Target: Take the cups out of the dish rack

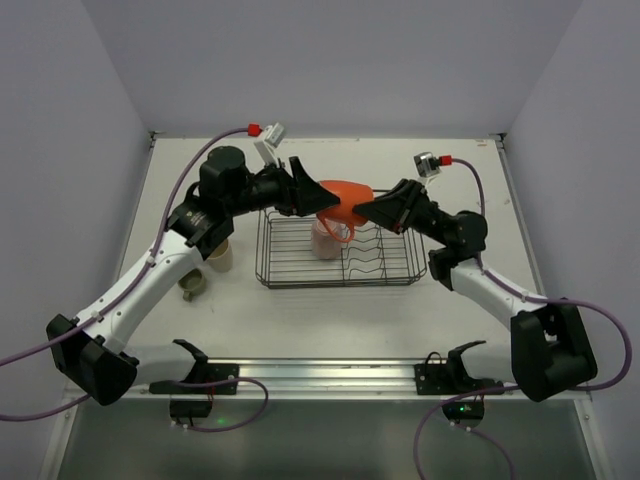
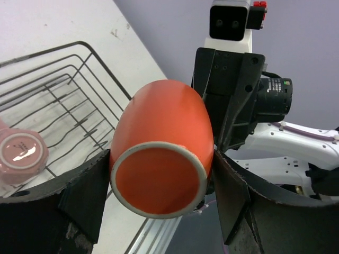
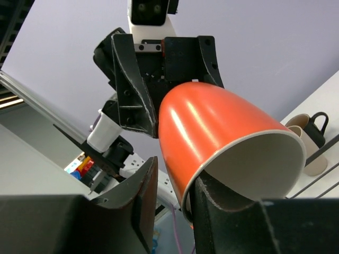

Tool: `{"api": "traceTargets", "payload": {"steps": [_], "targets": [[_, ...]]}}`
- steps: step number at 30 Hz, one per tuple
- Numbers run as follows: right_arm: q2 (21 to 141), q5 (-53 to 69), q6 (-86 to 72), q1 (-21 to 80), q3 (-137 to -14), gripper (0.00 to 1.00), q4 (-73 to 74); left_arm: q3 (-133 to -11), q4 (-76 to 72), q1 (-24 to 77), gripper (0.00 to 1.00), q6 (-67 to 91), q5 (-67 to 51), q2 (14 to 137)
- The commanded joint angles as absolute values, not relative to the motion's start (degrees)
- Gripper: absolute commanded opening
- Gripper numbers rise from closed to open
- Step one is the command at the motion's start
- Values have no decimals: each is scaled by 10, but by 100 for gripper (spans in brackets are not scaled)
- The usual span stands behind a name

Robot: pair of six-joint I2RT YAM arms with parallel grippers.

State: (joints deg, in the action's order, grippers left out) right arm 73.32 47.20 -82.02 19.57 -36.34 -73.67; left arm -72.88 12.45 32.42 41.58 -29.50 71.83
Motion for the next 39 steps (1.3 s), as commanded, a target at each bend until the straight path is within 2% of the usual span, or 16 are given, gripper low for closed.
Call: {"api": "traceTargets", "payload": {"steps": [1,2,4,14,15,16,18,19,21,24,30,32,36,37,39], "targets": [[703,461,-823,195,-401,31,-953,-705,25,306,0,454,-361,705],[699,467,-822,196,-405,23,-952,-700,20,299,0,459,-367,706],[696,477,-829,195,-406,0,-952,-686,11,289,0,463,-387,704],[712,533,-862,195,-414,0,-950,-667,-30,250,0,483,-450,714],[713,536,-862,195,-414,0,-950,-672,-26,250,2,483,-453,714],[713,538,-861,195,-411,0,-949,-676,-26,250,17,481,-460,714],[711,541,-860,195,-407,0,-948,-680,-26,250,37,478,-461,709],[710,542,-860,195,-408,0,-948,-682,-26,249,58,477,-461,708],[712,549,-860,195,-408,0,-946,-686,-30,250,85,472,-464,700],[713,553,-855,195,-404,0,-933,-688,-54,250,100,461,-463,678],[687,555,-817,193,-402,0,-868,-714,-14,250,100,403,-396,622],[668,549,-766,192,-403,0,-778,-734,64,251,100,368,-356,616],[573,491,-585,191,-440,0,-463,-748,155,250,100,324,-278,630],[561,447,-510,191,-468,0,-332,-745,164,251,100,316,-272,635],[539,403,-424,189,-499,0,-223,-740,199,252,100,304,-240,649]]}}
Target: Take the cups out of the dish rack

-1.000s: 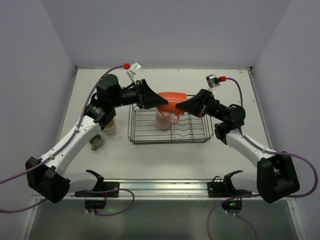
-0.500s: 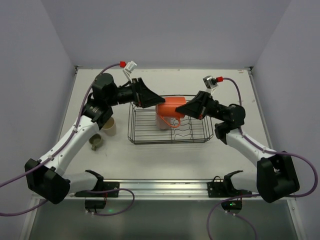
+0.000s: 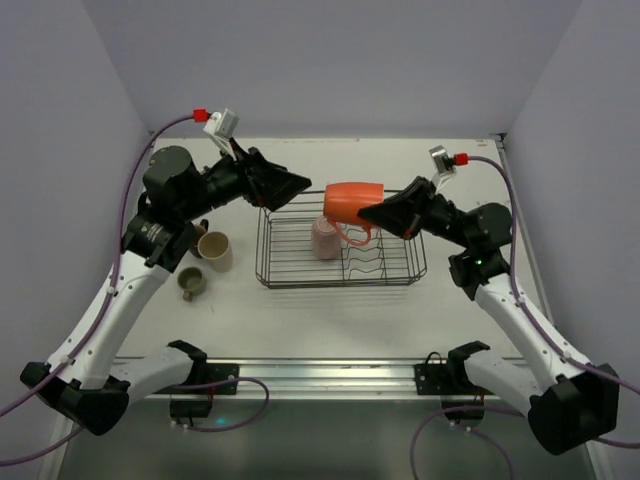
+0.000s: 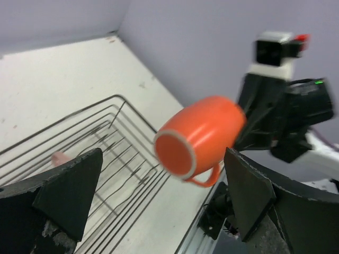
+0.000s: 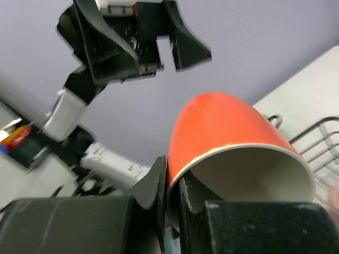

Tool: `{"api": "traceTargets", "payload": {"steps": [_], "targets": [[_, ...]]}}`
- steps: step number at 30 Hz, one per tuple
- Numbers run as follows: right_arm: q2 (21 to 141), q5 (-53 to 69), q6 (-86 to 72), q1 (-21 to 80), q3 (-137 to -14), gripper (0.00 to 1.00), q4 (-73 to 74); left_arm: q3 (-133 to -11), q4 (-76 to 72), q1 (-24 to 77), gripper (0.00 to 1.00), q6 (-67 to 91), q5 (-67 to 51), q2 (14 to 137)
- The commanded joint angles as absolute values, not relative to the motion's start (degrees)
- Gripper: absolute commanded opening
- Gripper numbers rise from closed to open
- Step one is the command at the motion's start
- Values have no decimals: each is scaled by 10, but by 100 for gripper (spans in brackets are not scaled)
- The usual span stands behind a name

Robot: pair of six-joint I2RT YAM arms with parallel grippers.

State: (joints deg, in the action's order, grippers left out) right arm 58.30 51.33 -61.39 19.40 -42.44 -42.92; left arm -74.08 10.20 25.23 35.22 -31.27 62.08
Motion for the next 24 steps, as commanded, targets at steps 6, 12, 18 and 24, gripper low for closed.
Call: {"api": "traceTargets", "payload": {"steps": [6,12,18,24], "targets": [[526,143,-306,186,-595,0,74,-727,257,304,100,258,-75,695],[543,-94,-258,176,-625,0,205,-722,279,360,100,236,36,748],[562,-211,-236,145,-612,0,259,-723,287,397,100,234,106,787],[567,-274,-234,118,-596,0,291,-761,315,432,100,221,146,859]]}}
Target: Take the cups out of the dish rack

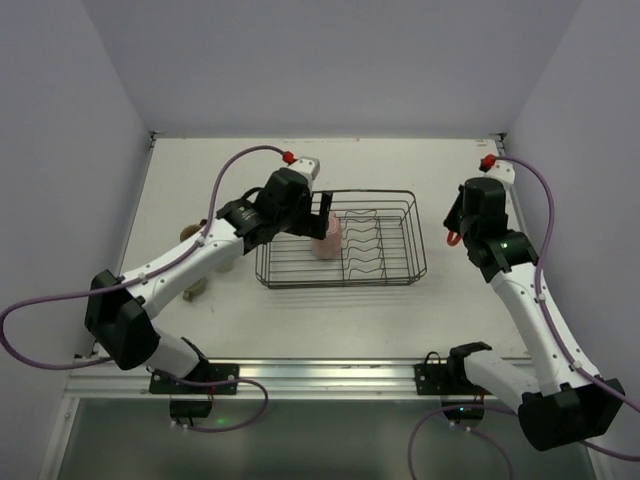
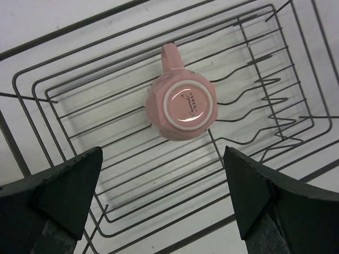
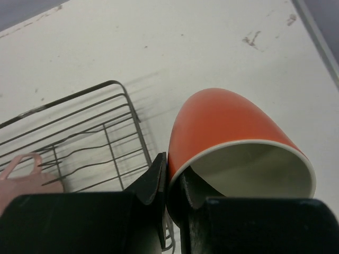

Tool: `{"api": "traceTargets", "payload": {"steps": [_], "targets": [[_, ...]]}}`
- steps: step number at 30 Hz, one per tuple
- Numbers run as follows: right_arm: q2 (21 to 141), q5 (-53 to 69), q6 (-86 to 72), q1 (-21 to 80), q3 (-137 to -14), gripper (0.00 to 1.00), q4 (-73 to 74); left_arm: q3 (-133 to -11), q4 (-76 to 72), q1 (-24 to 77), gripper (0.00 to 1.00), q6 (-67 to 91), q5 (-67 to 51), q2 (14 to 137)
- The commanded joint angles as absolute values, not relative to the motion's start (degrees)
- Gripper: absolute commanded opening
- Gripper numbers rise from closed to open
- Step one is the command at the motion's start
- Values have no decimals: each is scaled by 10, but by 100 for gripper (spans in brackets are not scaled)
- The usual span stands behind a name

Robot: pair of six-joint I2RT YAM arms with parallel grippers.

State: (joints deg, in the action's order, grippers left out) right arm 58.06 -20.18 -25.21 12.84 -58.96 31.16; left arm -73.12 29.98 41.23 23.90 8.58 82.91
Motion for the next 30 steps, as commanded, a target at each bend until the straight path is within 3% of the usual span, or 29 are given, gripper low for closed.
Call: {"api": "traceTargets", "payload": {"steps": [1,17,30], "targets": [[567,-278,-231,115,-593,0,294,-767,316,436,100,221,147,870],[718,-208,-238,29,-592,0,365,-901,373,440,99,225,128,1013],[802,-190,-249,3,-595,0,368,-905,395,440,99,234,122,1046]]}}
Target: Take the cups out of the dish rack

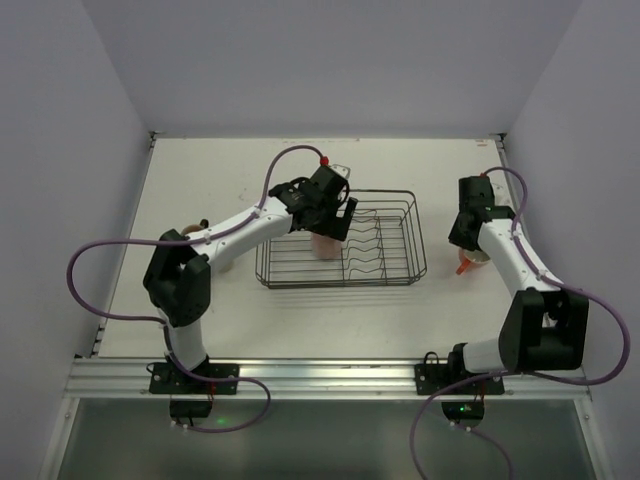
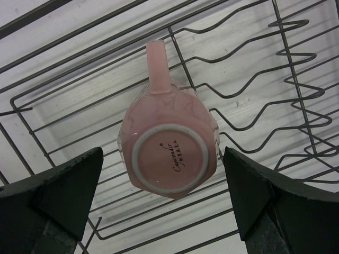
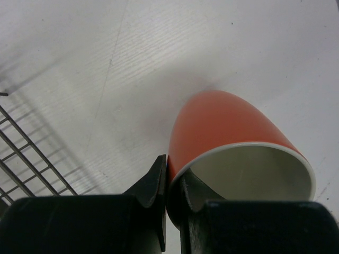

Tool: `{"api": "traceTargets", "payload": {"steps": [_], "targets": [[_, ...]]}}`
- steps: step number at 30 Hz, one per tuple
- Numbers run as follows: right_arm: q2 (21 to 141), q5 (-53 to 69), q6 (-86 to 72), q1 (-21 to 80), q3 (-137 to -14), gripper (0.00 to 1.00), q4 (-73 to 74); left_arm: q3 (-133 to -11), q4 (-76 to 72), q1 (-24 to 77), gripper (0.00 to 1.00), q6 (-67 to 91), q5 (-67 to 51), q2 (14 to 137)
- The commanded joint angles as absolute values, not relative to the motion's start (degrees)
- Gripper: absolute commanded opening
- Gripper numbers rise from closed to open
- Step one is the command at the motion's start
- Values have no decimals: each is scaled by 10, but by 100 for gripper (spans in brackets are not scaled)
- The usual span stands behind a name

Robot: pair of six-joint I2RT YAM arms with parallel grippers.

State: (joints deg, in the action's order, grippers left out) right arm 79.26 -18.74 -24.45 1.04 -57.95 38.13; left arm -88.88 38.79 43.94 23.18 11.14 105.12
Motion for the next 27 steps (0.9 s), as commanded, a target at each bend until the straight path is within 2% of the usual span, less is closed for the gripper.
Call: {"api": "traceTargets", "payload": {"steps": [1,11,17,27], "targets": [[806,-188,-250,3,-595,0,366,-904,394,440,99,234,122,1046],[822,-181,-250,3,-588,0,347,-917,381,440,99,236,109,1077],[835,-175,-250,3,-588,14,345,-923,383,439,98,236,110,1088],[837,-162,-244,3,-591,24,336,-939,380,440,98,240,112,1102]]}}
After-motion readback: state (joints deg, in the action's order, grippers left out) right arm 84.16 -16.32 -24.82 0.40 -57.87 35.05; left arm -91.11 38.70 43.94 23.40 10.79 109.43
